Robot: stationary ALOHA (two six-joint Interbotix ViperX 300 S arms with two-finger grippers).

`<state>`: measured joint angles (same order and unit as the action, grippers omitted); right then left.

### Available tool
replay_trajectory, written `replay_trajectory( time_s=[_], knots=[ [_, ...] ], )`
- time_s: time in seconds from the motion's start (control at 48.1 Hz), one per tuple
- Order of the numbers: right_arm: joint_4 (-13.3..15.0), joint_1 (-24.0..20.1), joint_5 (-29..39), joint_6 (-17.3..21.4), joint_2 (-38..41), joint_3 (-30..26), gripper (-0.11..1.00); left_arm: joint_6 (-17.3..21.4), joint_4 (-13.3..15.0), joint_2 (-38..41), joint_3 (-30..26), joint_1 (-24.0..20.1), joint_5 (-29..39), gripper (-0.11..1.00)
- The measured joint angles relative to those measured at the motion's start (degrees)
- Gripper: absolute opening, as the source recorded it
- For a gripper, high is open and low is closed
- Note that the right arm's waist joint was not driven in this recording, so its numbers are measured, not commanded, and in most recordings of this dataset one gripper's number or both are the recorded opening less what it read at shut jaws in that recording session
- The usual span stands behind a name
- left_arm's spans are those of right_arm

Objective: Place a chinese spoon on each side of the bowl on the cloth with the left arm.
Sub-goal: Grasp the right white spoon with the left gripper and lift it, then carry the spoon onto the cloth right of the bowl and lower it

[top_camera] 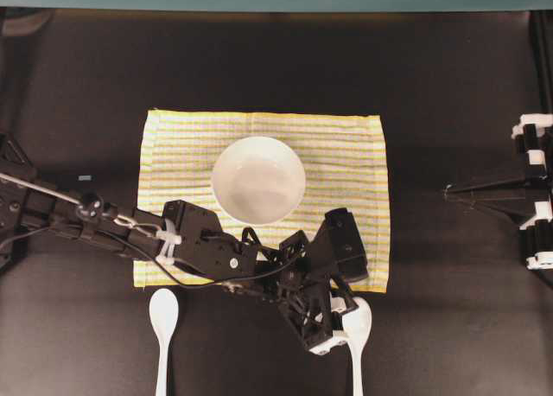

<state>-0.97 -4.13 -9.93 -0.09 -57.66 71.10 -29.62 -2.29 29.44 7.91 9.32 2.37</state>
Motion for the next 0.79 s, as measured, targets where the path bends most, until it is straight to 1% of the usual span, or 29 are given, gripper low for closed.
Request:
replay_trajectory(
  time_s=[0.042,0.166,0.27,0.416,0.499,0.624,0.707,0.79],
  knots=[
    [-0.09,0.0,0.0,0.0,0.0,0.0,0.01,0.0,0.0,0.0,-0.18,0.09,0.09,0.06],
    [-0.09,0.0,0.0,0.09,-0.26,0.0,0.01,0.18,0.0,0.0,-1.14,0.18,0.79,0.06],
    [-0.09,0.0,0.0,0.09,-0.53,0.0,0.01,0.35,0.0,-0.7,-1.85,0.18,2.81,0.06],
    [0.0,0.0,0.0,0.09,-0.88,0.0,0.01,1.41,0.0,-3.69,-3.6,-0.18,8.35,0.06],
    [-0.09,0.0,0.0,0.0,-0.97,0.0,0.01,3.25,-0.09,-6.24,-4.92,-0.97,12.74,0.05],
    [-0.09,0.0,0.0,0.09,-0.97,0.18,0.01,6.68,-0.09,-10.55,-6.77,-3.69,19.95,0.05],
    [-0.09,0.0,0.0,0.0,-1.05,0.35,0.01,7.73,-0.09,-13.62,-7.91,-6.77,24.26,0.05],
    [-0.09,0.0,0.0,0.09,-1.23,0.44,0.01,8.44,-0.09,-15.82,-8.44,-10.02,26.37,0.05]
  ],
)
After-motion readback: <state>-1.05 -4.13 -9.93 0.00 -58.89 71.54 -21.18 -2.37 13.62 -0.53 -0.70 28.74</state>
